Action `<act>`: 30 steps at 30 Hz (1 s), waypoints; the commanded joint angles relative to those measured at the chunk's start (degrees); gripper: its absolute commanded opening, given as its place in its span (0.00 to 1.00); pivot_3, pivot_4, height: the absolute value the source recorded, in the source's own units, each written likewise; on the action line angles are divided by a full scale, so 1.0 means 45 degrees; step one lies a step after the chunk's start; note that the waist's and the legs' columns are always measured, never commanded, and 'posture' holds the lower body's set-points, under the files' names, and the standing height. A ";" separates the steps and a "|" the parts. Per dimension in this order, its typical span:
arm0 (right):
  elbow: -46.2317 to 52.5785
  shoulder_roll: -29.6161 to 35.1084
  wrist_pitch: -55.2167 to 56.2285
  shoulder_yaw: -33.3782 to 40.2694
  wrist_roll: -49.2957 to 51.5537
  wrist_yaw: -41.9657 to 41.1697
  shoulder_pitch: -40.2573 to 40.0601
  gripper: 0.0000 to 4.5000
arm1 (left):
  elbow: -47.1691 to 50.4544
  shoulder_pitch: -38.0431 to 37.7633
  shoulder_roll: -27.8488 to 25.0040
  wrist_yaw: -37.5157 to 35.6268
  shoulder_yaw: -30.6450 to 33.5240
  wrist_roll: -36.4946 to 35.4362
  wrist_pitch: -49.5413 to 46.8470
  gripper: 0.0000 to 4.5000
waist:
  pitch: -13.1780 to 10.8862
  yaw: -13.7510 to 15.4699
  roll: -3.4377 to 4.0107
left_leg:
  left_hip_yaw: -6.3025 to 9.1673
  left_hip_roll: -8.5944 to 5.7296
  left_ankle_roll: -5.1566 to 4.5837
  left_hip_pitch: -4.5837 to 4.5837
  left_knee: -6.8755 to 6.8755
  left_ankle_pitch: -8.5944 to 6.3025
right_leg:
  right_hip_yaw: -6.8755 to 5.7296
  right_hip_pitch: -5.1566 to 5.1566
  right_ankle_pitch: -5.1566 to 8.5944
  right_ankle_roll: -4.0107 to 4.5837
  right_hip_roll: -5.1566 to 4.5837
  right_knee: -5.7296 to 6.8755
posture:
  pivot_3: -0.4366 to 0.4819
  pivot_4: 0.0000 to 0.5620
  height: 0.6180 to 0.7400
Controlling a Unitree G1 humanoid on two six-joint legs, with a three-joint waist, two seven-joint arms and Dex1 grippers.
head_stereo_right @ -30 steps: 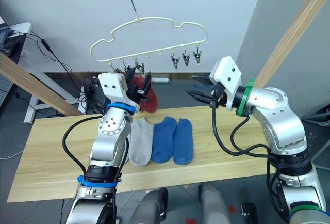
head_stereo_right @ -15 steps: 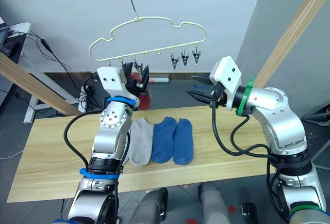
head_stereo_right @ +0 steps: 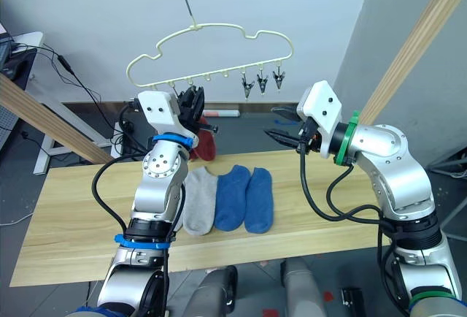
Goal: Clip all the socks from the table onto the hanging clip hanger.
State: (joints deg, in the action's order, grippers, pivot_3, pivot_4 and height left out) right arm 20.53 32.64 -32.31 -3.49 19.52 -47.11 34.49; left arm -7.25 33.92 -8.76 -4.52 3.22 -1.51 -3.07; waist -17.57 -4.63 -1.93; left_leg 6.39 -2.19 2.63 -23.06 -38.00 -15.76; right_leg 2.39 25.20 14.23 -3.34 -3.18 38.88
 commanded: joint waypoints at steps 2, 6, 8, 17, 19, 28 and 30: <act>0.0806 0.0216 -0.0238 -0.0609 -0.0470 0.0442 -0.1101 0.55 | 0.0632 -0.0073 -0.0247 -0.0151 0.0076 0.0036 0.0291 0.05 | 0.0000 -0.0001 0.0000 | 0.0000 0.0000 0.0000 0.0000 0.0000 0.0000 | 0.0001 0.0000 0.0000 0.0000 0.0000 -0.0001 | 0.36 0.55 1.00; 0.0222 -0.0172 0.0417 -0.2147 -0.2278 0.1623 -0.2051 0.84 | 0.0833 -0.0208 -0.0534 -0.0691 0.0138 -0.0295 0.0086 0.05 | 0.0001 -0.0016 0.0000 | -0.0004 0.0001 0.0002 0.0006 0.0000 0.0001 | 0.0004 0.0000 0.0000 0.0000 0.0000 0.0005 | 0.36 0.54 1.00; -0.0449 -0.0706 0.0645 -0.2922 -0.3008 0.2210 -0.2260 1.00 | 0.0976 -0.0282 -0.0692 -0.1189 0.0232 -0.0717 -0.0145 0.05 | 0.0001 -0.0041 0.0001 | -0.0004 0.0007 0.0007 0.0007 -0.0002 0.0004 | 0.0003 0.0003 0.0000 0.0000 0.0002 0.0012 | 0.36 0.54 1.00; -0.6300 -0.4013 0.2191 -0.4468 -0.5161 0.4412 -0.1204 1.00 | 0.0983 -0.0102 -0.1462 -0.2450 0.0768 -0.1923 -0.1289 0.05 | 0.0003 -0.0043 -0.0004 | 0.0002 0.0006 0.0054 0.0016 -0.0013 0.0033 | 0.0005 0.0000 -0.0007 -0.0008 0.0007 0.0020 | 0.38 0.53 1.00; -0.7274 -0.4288 0.2674 -0.4440 -0.5421 0.4559 -0.1004 1.00 | 0.1024 -0.0089 -0.1544 -0.2524 0.0769 -0.1939 -0.1403 0.05 | 0.0005 -0.0026 -0.0005 | 0.0002 -0.0001 0.0055 0.0015 -0.0011 0.0034 | 0.0008 0.0003 -0.0009 -0.0008 0.0004 0.0019 | 0.40 0.53 1.00; -1.0836 -0.5043 0.3711 -0.4220 -0.5798 0.4460 -0.0233 1.00 | 0.1102 -0.0235 -0.1854 -0.2739 0.0754 -0.1971 -0.1756 0.05 | 0.0007 -0.0074 -0.0008 | -0.0001 0.0002 0.0053 0.0019 -0.0010 0.0032 | 0.0020 0.0005 -0.0010 -0.0008 0.0006 0.0010 | 0.40 0.53 1.00; -1.1376 -0.5175 0.3687 -0.4039 -0.5725 0.4468 -0.0205 0.92 | 0.1118 -0.0250 -0.1881 -0.2776 0.0763 -0.1974 -0.1805 0.05 | 0.0007 -0.0080 -0.0008 | -0.0001 0.0002 0.0043 0.0031 -0.0008 0.0027 | 0.0019 0.0000 -0.0010 -0.0007 0.0019 0.0022 | 0.41 0.53 1.00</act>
State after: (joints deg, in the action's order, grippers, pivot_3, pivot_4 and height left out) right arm -28.79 9.50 -15.61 -22.46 -5.89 -27.26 34.01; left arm -4.17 33.16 -16.65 -16.93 6.07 -10.13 -11.02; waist -17.54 -4.99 -1.97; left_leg 6.39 -2.17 2.73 -22.91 -38.04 -15.69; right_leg 2.44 25.19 14.18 -3.37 -3.08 39.00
